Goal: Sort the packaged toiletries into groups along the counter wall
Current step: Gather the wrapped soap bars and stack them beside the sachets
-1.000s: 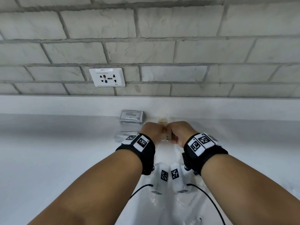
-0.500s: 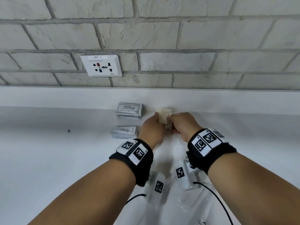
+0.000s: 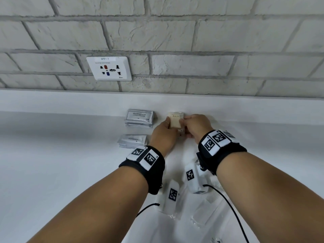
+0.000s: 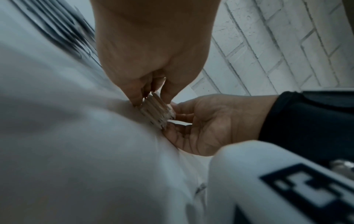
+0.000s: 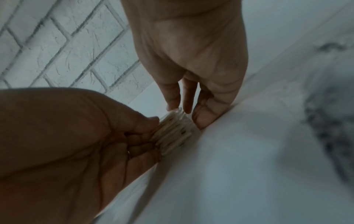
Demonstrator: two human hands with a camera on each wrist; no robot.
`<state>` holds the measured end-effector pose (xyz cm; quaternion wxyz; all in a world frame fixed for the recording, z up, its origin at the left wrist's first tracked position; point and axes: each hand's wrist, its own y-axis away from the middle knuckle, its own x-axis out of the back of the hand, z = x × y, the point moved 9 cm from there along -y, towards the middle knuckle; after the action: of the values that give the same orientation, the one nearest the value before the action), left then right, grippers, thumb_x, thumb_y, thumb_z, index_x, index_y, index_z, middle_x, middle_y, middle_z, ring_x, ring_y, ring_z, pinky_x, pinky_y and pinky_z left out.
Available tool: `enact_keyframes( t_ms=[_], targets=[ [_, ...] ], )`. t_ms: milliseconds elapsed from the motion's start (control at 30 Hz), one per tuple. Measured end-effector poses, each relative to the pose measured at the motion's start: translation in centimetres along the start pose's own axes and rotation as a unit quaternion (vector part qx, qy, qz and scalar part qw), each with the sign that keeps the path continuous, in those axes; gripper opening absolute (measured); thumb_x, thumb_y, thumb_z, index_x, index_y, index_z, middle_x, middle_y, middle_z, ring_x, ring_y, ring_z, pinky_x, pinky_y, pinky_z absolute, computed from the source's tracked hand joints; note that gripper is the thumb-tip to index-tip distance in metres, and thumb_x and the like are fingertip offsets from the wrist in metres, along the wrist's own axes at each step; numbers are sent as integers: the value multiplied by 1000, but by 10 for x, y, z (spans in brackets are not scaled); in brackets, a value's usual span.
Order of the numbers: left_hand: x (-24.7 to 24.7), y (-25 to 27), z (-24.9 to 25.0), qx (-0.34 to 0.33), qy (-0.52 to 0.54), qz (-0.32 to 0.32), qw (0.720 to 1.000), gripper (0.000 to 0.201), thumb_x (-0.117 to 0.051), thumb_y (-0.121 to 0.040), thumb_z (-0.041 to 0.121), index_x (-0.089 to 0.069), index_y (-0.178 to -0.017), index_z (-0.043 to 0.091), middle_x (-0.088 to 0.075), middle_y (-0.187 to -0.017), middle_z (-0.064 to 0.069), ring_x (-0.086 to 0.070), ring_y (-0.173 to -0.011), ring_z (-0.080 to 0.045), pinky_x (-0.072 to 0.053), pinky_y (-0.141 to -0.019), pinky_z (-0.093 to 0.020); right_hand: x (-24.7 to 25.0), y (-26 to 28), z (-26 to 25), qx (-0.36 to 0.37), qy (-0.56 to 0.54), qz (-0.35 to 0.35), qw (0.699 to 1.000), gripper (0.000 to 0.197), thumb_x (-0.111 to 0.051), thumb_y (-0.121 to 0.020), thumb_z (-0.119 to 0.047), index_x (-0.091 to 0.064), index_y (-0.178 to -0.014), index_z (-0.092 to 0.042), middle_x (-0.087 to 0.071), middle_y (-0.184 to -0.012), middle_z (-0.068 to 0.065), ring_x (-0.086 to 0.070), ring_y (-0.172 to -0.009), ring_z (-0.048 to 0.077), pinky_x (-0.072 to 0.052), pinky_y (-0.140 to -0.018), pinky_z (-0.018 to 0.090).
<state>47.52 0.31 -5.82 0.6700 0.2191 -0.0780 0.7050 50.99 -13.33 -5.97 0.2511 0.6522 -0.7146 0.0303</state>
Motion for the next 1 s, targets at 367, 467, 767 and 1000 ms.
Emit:
enact_keyframes(
  t_ms=[367,467,767,1000],
  targets=[
    [-2,-13,-15,-1,-42,-25,999,89,-75,-80,25,-22,-151,16,-55,-135,0,-56,-118,-17,-42,-102,-28,8,-8,12,-43,5,-25,999,30,-50,-94,-20,-62,-112,2,-63,-97,12,-63,-85,25,-57,-86,44],
    [2,-13,-6,-34,-181,-7,983,78,-63,-86,15,-21,-152,16,-46,-143,-8,-49,-126,-23,-39,-103,-29,17,-7,16,-18,106,-60,992,39,-53,-88,-1,-56,-127,-1,-60,-101,9,-64,-91,24,-54,-92,42],
    [-1,-12,12,-49,-322,17,945,58,-45,-90,4,-30,-145,11,-55,-129,-16,-53,-120,-33,-45,-98,-38,-7,17,-14,119,391,-95,908,56,-80,-74,-27,-59,-122,-9,-65,-116,10,-61,-106,27,-49,-88,31],
    [5,-13,17,-59,-302,39,951,47,-41,-93,6,-42,-139,10,-56,-132,-14,-51,-123,-30,-40,-102,-34,-7,19,-26,149,365,-56,917,22,-54,-90,-12,-66,-107,-8,-67,-112,13,-61,-105,30,-40,-77,25]
  ],
)
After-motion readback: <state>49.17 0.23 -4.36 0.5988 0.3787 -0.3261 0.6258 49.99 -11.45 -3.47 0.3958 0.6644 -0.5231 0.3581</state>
